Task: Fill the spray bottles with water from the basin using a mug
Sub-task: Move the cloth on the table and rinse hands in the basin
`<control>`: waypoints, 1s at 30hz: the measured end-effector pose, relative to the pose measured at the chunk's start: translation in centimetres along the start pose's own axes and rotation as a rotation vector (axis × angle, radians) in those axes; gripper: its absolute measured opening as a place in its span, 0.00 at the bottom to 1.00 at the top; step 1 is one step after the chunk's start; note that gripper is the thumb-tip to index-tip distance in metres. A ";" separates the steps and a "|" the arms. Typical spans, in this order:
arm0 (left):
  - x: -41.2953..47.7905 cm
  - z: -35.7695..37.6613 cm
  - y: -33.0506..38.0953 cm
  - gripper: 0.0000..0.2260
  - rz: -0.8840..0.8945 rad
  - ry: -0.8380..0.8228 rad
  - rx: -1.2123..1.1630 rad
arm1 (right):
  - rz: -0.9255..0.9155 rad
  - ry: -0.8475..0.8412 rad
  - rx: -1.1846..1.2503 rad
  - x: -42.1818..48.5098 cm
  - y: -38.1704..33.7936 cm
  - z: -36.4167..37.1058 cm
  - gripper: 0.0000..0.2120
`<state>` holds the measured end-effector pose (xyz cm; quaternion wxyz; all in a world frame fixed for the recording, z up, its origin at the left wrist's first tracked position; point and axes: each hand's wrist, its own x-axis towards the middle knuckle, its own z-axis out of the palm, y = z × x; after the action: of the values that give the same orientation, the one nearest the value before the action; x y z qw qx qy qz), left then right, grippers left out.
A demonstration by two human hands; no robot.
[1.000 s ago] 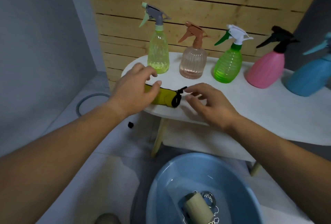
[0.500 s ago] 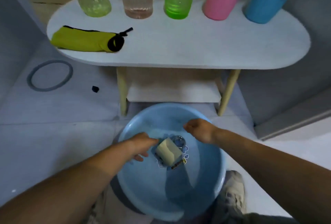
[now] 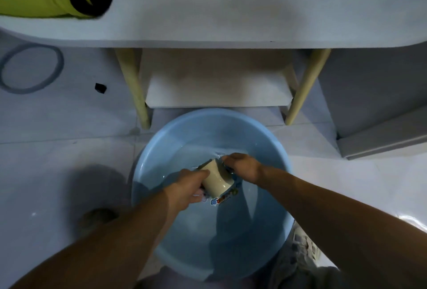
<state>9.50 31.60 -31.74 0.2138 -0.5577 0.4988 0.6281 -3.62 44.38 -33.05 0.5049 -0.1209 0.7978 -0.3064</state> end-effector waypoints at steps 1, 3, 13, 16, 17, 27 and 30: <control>0.0 0.1 0.1 0.17 0.000 -0.001 -0.029 | 0.003 0.015 0.027 0.0 -0.1 0.0 0.15; -0.1 0.3 0.2 0.15 0.001 -0.009 -0.063 | 0.023 0.067 0.078 0.1 -0.3 -0.1 0.15; 0.0 0.5 -0.3 0.13 0.022 -0.046 -0.139 | 0.095 0.044 0.160 0.8 0.4 -0.5 0.23; 0.0 0.3 0.0 0.14 -0.019 -0.046 -0.190 | 0.151 0.038 0.177 0.7 0.6 -1.0 0.27; -0.1 0.1 0.2 0.15 -0.044 -0.051 -0.187 | 0.177 0.033 0.175 0.6 0.7 -1.1 0.27; -3.8 -2.8 3.9 0.30 -0.102 -0.183 -0.052 | 0.319 -0.121 0.202 -3.8 -3.2 -4.2 0.24; -5.6 -3.3 4.5 0.31 -0.113 -0.187 -0.004 | 0.333 -0.158 0.148 -5.9 -5.0 -4.5 0.28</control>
<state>8.97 28.51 -24.46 0.2933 -0.5241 0.4431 0.6656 -5.48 45.11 -24.35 0.6171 0.0268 0.7400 -0.2660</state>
